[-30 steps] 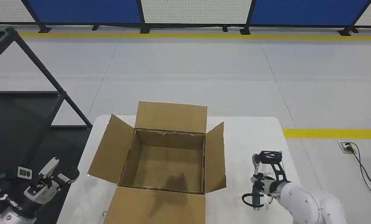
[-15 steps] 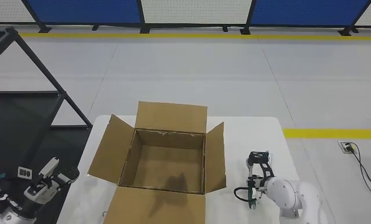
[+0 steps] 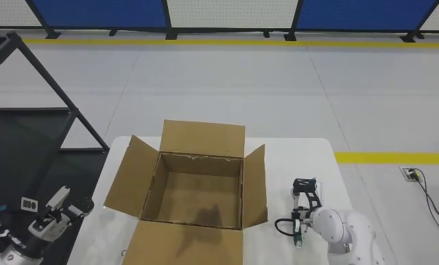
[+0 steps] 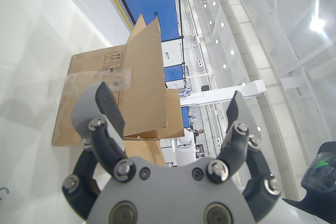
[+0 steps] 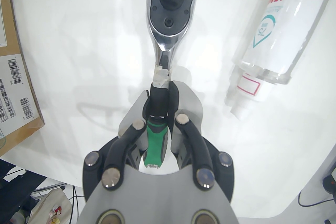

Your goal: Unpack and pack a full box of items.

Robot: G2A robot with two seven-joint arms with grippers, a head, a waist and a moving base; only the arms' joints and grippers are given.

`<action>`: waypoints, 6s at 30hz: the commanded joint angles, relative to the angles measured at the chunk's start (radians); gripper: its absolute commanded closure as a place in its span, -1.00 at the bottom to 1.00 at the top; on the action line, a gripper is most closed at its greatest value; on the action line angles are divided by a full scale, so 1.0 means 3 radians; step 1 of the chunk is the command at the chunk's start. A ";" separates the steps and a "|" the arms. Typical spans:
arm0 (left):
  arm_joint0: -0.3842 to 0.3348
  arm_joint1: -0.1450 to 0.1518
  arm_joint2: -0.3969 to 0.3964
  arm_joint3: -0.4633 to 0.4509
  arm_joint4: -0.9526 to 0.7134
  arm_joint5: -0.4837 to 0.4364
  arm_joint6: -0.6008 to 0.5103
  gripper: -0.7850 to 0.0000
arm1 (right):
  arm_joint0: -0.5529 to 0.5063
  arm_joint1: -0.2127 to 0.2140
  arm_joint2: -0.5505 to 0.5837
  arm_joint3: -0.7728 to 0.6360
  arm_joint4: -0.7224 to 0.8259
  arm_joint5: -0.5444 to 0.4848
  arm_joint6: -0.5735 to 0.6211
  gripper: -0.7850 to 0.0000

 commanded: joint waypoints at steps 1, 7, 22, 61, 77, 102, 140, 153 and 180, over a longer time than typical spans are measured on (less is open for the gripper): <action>0.0000 0.0000 0.0000 0.0000 0.0000 0.0000 0.0000 -1.00 | -0.0002 0.0007 -0.0006 -0.0003 0.0015 0.0004 -0.0008 0.18; 0.0000 0.0000 0.0000 0.0000 0.0000 0.0000 0.0000 -1.00 | -0.0047 0.0027 -0.0011 -0.0070 0.0056 0.0049 -0.0037 0.17; 0.0000 0.0000 0.0000 0.0000 0.0000 0.0000 0.0000 -1.00 | -0.0510 0.0074 0.0109 -0.1298 0.0439 0.0045 -0.0426 0.05; 0.0071 -0.0002 -0.0080 -0.0101 -0.0067 0.0034 -0.0165 -1.00 | -0.0702 0.0255 0.0045 -0.2181 0.2416 -0.1938 -0.1022 -1.00; 0.0037 -0.0012 -0.0083 -0.0165 -0.0356 -0.0117 -0.0415 -1.00 | -0.1356 0.0373 0.0648 -0.2644 0.1831 -0.1479 -0.1154 -1.00; 0.0010 -0.0023 -0.0021 -0.0229 -0.0261 -0.0075 -0.0303 -1.00 | -0.1008 0.0459 0.0208 -0.1711 0.1151 -0.0905 -0.0527 -1.00; 0.0016 -0.0049 0.0000 -0.0176 -0.0224 -0.0085 -0.0204 -1.00 | 0.0084 0.0416 -0.0722 -0.0016 -0.0024 -0.0012 -0.0249 0.25; 0.0052 -0.0059 -0.0026 -0.0177 -0.0262 -0.0099 -0.0216 -1.00 | 0.0217 0.0410 -0.0817 0.0224 -0.0005 0.0023 -0.0228 0.25; 0.0078 -0.0076 -0.0044 -0.0206 -0.0287 -0.0115 -0.0260 -1.00 | -0.0265 0.0508 -0.0133 -0.1077 0.0500 0.0077 -0.0355 1.00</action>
